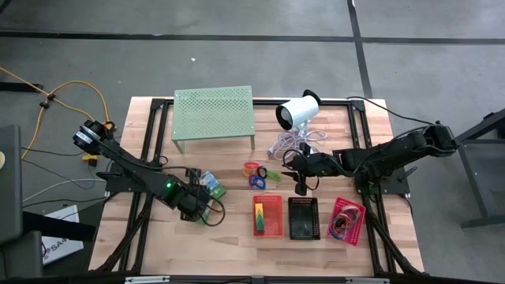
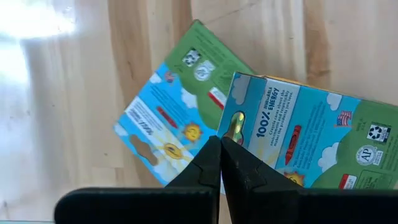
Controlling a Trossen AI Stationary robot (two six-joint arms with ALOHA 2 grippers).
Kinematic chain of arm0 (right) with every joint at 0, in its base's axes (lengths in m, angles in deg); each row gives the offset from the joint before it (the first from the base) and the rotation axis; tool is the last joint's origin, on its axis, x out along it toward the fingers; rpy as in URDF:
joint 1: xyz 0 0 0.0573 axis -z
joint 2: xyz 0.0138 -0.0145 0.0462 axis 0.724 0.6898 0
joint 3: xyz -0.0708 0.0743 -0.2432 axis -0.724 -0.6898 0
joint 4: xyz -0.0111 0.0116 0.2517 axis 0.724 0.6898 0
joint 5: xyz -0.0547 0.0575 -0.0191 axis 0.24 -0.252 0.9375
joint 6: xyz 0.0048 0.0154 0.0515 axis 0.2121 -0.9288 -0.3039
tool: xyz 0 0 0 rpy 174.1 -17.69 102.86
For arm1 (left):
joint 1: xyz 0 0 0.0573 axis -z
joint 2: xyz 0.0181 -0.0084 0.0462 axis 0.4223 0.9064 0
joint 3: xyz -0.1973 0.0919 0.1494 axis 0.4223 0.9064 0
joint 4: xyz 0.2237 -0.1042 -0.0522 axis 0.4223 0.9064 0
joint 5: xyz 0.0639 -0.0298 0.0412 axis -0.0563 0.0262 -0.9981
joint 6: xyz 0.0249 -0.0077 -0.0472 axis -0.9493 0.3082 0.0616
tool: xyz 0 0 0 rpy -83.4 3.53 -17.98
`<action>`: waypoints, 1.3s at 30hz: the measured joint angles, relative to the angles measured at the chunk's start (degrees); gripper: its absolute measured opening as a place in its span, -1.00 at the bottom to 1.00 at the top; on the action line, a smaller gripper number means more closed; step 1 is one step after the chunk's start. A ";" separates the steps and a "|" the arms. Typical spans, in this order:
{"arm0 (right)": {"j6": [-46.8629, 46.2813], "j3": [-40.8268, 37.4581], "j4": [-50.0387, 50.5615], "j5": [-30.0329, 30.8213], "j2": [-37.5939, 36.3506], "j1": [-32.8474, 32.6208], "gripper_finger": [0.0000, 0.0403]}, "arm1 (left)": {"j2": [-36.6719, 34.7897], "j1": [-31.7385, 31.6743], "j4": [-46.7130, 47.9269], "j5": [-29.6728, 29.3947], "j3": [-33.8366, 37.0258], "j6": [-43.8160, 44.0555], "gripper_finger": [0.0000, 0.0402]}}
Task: Pick & Place Office Desk Supplies
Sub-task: Put the bottom crayon box into the orange basket
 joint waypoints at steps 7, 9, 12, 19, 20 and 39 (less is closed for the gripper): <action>-0.02 -0.02 0.00 0.00 0.00 0.01 -0.47 | 0.00 -2.69 -0.35 0.02 0.00 -5.54 -1.00; -0.02 0.00 0.00 0.00 0.00 -0.01 -0.47 | 0.00 -3.19 -0.49 0.01 0.00 -6.42 -1.00; 0.00 0.00 0.00 0.00 0.00 0.01 -0.47 | 0.00 -3.75 -1.11 0.03 -0.01 -6.65 -1.00; -0.02 0.00 0.00 0.00 0.00 -0.01 -0.47 | 0.00 -3.78 -1.86 0.04 -0.07 -6.66 -1.00; 0.00 0.00 0.00 0.00 0.00 -0.01 -0.47 | 0.00 -3.78 -1.86 0.04 -0.07 -6.66 -1.00; -0.02 0.00 0.00 0.00 0.00 0.01 -0.47 | 0.00 -3.78 -1.85 0.07 -0.07 -6.66 -1.00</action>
